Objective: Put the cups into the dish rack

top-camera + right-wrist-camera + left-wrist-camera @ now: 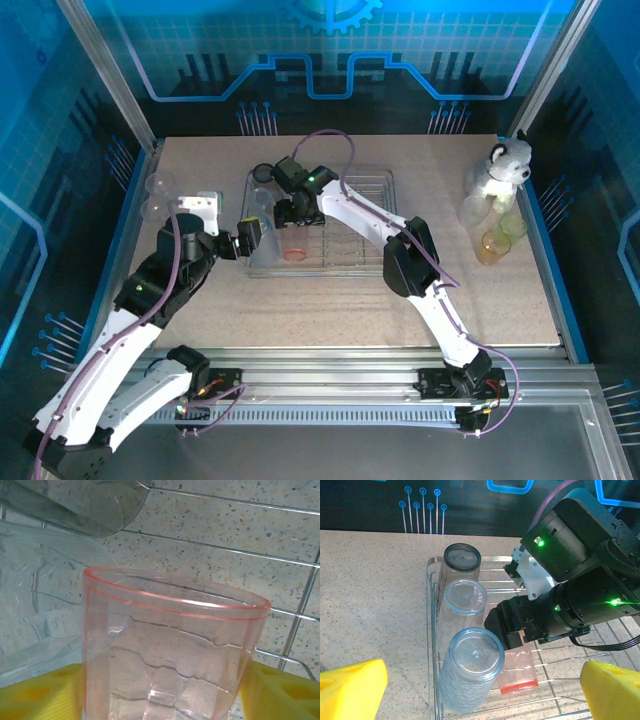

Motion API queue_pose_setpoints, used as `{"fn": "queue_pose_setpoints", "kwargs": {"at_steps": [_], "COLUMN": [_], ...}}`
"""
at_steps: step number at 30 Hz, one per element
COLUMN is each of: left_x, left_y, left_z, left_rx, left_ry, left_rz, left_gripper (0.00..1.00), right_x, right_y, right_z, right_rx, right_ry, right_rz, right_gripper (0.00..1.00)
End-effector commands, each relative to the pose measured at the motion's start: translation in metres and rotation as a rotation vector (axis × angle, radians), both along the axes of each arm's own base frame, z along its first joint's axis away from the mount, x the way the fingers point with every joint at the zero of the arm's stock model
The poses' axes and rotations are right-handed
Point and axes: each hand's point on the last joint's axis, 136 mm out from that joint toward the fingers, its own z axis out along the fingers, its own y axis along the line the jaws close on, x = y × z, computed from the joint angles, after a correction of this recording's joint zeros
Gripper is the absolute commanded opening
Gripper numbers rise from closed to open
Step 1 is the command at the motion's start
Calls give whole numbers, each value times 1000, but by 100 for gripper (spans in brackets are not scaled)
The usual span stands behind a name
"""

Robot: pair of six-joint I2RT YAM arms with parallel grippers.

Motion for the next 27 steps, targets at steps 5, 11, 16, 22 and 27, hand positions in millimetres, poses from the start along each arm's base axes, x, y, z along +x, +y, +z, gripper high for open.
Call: {"fn": "queue_pose_setpoints", "kwargs": {"at_steps": [5,11,16,22,27], "left_x": [-3,-3,-11,-29,-31], "left_y": [-1,-7,-43,-81,-95], "left_z": [-1,5,19,42,43], "left_rx": [-6,-27,-81,-153,-89], "left_ry": [2,-16,-84,-241,-328], "left_rz": [-19,-47,-263,-518,-577], "left_gripper": [99,99,99,99,99], "right_x": [-16,-14,-12,-1,-4], "right_y": [-41,-60,-71,-80,-85], "right_z": [-19,40,89,157,206], "right_rx": [-90,62,348,732,906], "right_ry": [85,13,-7,-73,-146], "right_rz": [-32,-90,-185,-262,-277], "right_gripper": [53,46,40,32,30]}}
